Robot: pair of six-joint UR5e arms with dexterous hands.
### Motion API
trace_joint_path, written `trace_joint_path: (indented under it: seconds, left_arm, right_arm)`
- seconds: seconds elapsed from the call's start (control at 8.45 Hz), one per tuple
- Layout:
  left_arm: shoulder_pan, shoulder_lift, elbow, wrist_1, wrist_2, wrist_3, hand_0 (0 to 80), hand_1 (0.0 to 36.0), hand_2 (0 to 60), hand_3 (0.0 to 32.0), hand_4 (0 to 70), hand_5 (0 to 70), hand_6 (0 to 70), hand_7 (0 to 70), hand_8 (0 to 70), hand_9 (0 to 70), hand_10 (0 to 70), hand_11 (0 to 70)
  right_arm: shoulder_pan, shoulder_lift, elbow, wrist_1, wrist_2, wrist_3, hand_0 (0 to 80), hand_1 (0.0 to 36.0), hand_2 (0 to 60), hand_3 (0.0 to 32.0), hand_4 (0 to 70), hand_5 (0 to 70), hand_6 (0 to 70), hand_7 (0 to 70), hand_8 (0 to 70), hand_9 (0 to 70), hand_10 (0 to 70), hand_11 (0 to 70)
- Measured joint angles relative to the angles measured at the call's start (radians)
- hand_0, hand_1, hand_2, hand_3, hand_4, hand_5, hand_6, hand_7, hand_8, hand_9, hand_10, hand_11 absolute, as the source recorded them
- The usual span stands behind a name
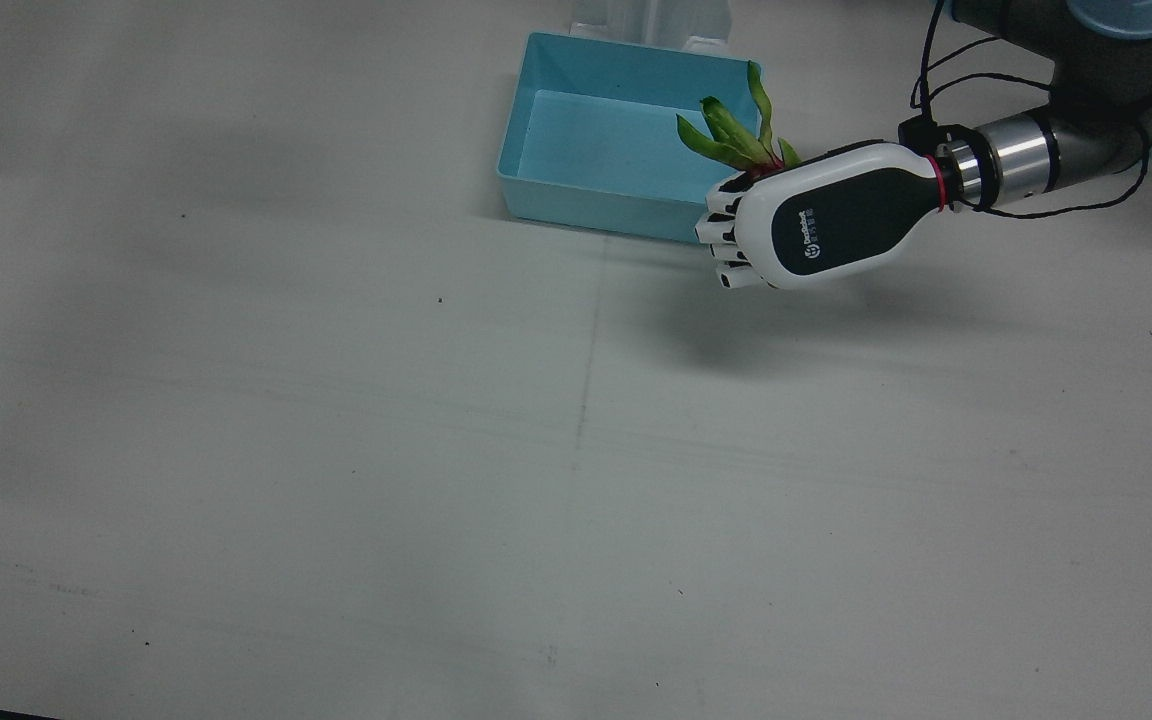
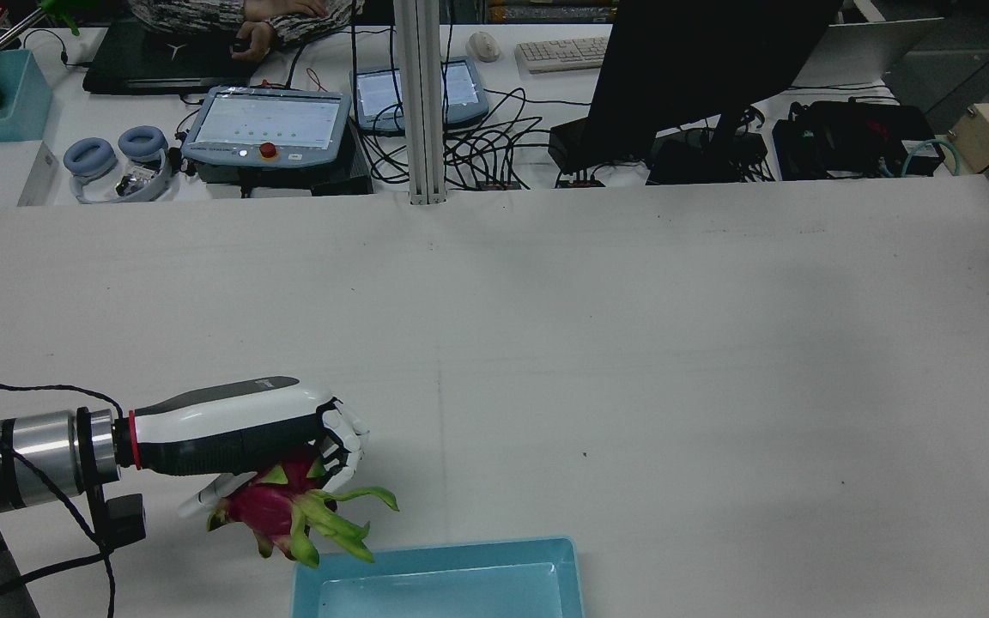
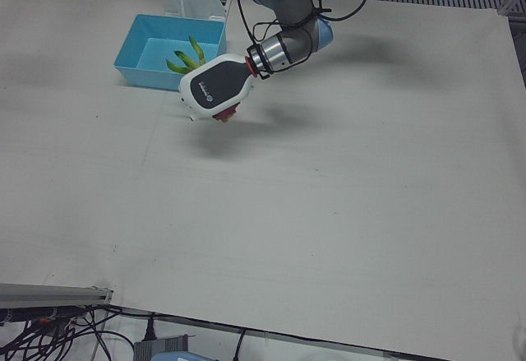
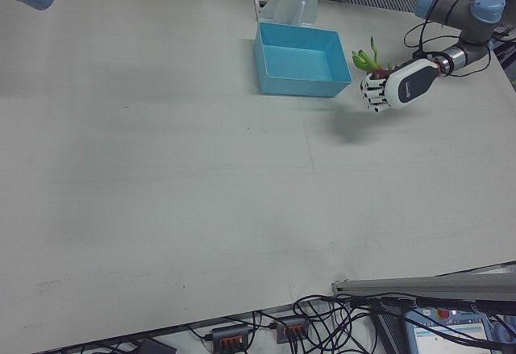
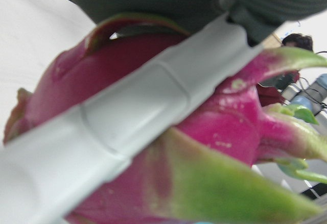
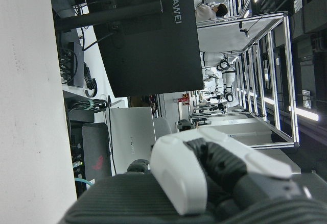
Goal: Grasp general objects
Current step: 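Lift the dragon fruit and carry it toward the light-blue tray, then open the left hand to release the fruit into the tray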
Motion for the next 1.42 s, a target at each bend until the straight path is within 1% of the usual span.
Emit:
trace_joint_path:
  seconds: [0.12,0.24,0.35,0.47,0.59,0.71,0.83,0.95,1.06,1.18,1.3,1.42]
  left_arm:
    - [0.064,-0.043,-0.011,-0.009,0.009,-0.049,80.0,36.0,60.0,0.0,70.0,70.0,70.0,70.0,70.0,70.0,70.0,70.0]
    - [0.127,-0.092,-0.016,-0.024,0.012,-0.089,80.0,36.0,60.0,0.0,70.0,70.0,70.0,70.0,66.1,70.0,70.0,70.0]
    - [0.164,-0.120,-0.018,-0.060,0.013,-0.121,80.0,36.0,60.0,0.0,68.9,70.0,70.0,70.0,16.8,22.5,46.5,69.2]
    - [0.185,-0.129,-0.015,-0.124,0.014,-0.155,80.0,36.0,60.0,0.0,36.5,70.0,44.5,70.0,7.9,16.9,35.1,54.3]
    - [0.194,-0.116,-0.010,-0.191,0.014,-0.185,80.0,36.0,60.0,0.0,26.1,70.0,30.4,66.3,5.0,11.8,20.8,35.6]
    - [0.196,-0.089,-0.007,-0.246,0.013,-0.203,80.0,36.0,60.0,0.0,8.4,70.0,10.4,44.5,1.0,7.5,18.4,32.7]
    - [0.197,-0.066,-0.007,-0.279,0.013,-0.211,80.0,36.0,60.0,0.0,5.1,70.0,2.6,35.8,0.0,5.7,16.9,30.8]
    - [0.197,-0.048,-0.008,-0.301,0.013,-0.215,80.0,36.0,60.0,0.0,5.6,43.4,0.0,29.0,0.0,4.4,13.0,25.3]
    - [0.197,-0.028,-0.010,-0.321,0.012,-0.217,80.0,36.0,60.0,0.0,6.1,29.4,0.0,22.7,0.0,3.1,9.9,20.7]
    - [0.196,-0.010,-0.011,-0.338,0.009,-0.218,80.0,36.0,60.0,0.0,3.4,33.6,0.0,22.7,0.0,3.1,9.0,19.5]
    - [0.196,-0.001,-0.012,-0.346,0.007,-0.218,80.0,36.0,60.0,0.0,1.5,38.6,0.0,24.4,0.0,3.4,10.2,21.4]
    - [0.195,0.011,-0.013,-0.356,0.003,-0.218,80.0,36.0,60.0,0.0,3.2,23.2,0.0,27.5,0.0,4.1,7.3,17.1]
  right_arm:
    - [0.000,0.000,0.000,0.000,0.000,0.000,0.0,0.0,0.0,0.0,0.0,0.0,0.0,0.0,0.0,0.0,0.0,0.0]
    - [0.000,0.000,0.000,0.000,0.000,0.000,0.0,0.0,0.0,0.0,0.0,0.0,0.0,0.0,0.0,0.0,0.0,0.0]
    - [0.000,0.000,0.000,0.000,0.000,0.000,0.0,0.0,0.0,0.0,0.0,0.0,0.0,0.0,0.0,0.0,0.0,0.0]
    - [0.000,0.000,0.000,0.000,0.000,0.000,0.0,0.0,0.0,0.0,0.0,0.0,0.0,0.0,0.0,0.0,0.0,0.0]
    - [0.000,0.000,0.000,0.000,0.000,0.000,0.0,0.0,0.0,0.0,0.0,0.0,0.0,0.0,0.0,0.0,0.0,0.0]
    - [0.000,0.000,0.000,0.000,0.000,0.000,0.0,0.0,0.0,0.0,0.0,0.0,0.0,0.0,0.0,0.0,0.0,0.0]
    - [0.000,0.000,0.000,0.000,0.000,0.000,0.0,0.0,0.0,0.0,0.0,0.0,0.0,0.0,0.0,0.0,0.0,0.0]
    - [0.000,0.000,0.000,0.000,0.000,0.000,0.0,0.0,0.0,0.0,0.0,0.0,0.0,0.0,0.0,0.0,0.0,0.0]
    - [0.000,0.000,0.000,0.000,0.000,0.000,0.0,0.0,0.0,0.0,0.0,0.0,0.0,0.0,0.0,0.0,0.0,0.0]
    - [0.000,0.000,0.000,0.000,0.000,0.000,0.0,0.0,0.0,0.0,0.0,0.0,0.0,0.0,0.0,0.0,0.0,0.0]
    - [0.000,0.000,0.000,0.000,0.000,0.000,0.0,0.0,0.0,0.0,0.0,0.0,0.0,0.0,0.0,0.0,0.0,0.0]
    - [0.000,0.000,0.000,0.000,0.000,0.000,0.0,0.0,0.0,0.0,0.0,0.0,0.0,0.0,0.0,0.0,0.0,0.0]
